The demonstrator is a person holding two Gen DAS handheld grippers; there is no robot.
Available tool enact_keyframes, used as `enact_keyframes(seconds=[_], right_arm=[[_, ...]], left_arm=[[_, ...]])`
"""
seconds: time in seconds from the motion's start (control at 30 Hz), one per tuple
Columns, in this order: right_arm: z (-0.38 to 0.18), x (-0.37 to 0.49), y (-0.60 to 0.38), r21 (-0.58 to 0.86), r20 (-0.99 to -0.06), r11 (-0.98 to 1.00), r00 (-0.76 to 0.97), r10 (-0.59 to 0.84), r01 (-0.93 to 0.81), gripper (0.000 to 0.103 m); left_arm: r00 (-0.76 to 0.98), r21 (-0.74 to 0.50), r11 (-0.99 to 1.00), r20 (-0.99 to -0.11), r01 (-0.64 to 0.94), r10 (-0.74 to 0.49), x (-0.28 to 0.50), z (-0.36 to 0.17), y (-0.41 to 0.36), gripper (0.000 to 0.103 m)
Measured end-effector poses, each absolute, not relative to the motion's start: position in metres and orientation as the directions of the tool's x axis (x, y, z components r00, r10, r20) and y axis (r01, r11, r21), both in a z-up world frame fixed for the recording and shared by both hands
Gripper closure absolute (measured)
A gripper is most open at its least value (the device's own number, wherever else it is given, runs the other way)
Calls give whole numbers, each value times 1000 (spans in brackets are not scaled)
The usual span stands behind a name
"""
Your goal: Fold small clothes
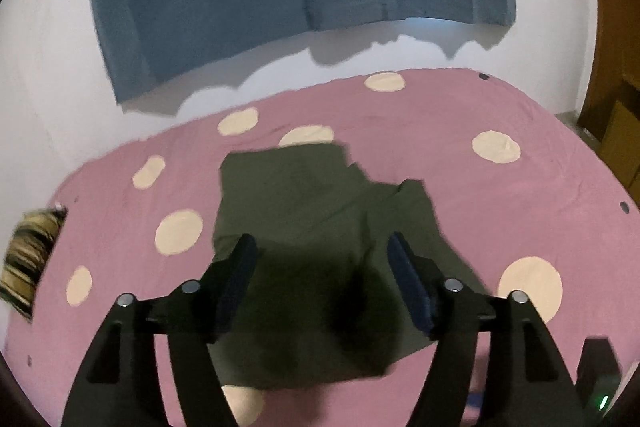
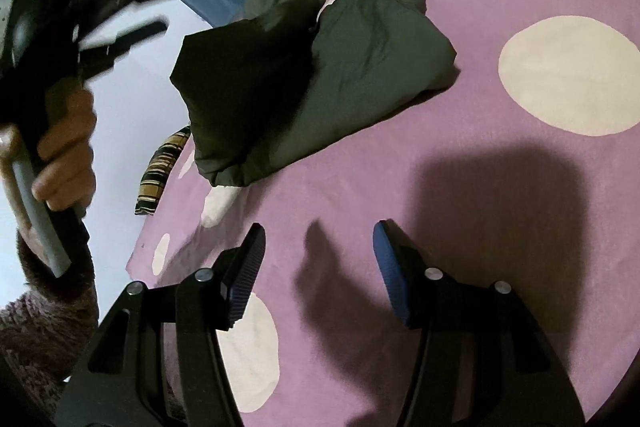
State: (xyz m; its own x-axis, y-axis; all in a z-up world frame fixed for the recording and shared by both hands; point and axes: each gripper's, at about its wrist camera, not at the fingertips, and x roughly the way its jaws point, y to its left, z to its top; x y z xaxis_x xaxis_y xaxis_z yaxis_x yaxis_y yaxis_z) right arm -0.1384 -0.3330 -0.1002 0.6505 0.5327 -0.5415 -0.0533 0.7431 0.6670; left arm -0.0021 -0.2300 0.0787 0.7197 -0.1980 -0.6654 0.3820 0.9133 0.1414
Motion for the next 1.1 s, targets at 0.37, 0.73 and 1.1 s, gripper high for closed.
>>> enact_keyframes(seconds=[0.37,0.73,1.1], right_arm=[[-68,-138,-344,705,-524,709,665,532,-12,40],[-19,-31,-324,785,-481,619,605,634,-23,31],[-29,42,-266,599,-741,799,410,532,44,75]], left_arm=[[687,-40,958,-689,283,-231,17,23,-70,28],[636,-169,939,-698,300,-329,8,-14,-35,27],[620,-173,928,-702,331,-352,-1,-28,-33,26]])
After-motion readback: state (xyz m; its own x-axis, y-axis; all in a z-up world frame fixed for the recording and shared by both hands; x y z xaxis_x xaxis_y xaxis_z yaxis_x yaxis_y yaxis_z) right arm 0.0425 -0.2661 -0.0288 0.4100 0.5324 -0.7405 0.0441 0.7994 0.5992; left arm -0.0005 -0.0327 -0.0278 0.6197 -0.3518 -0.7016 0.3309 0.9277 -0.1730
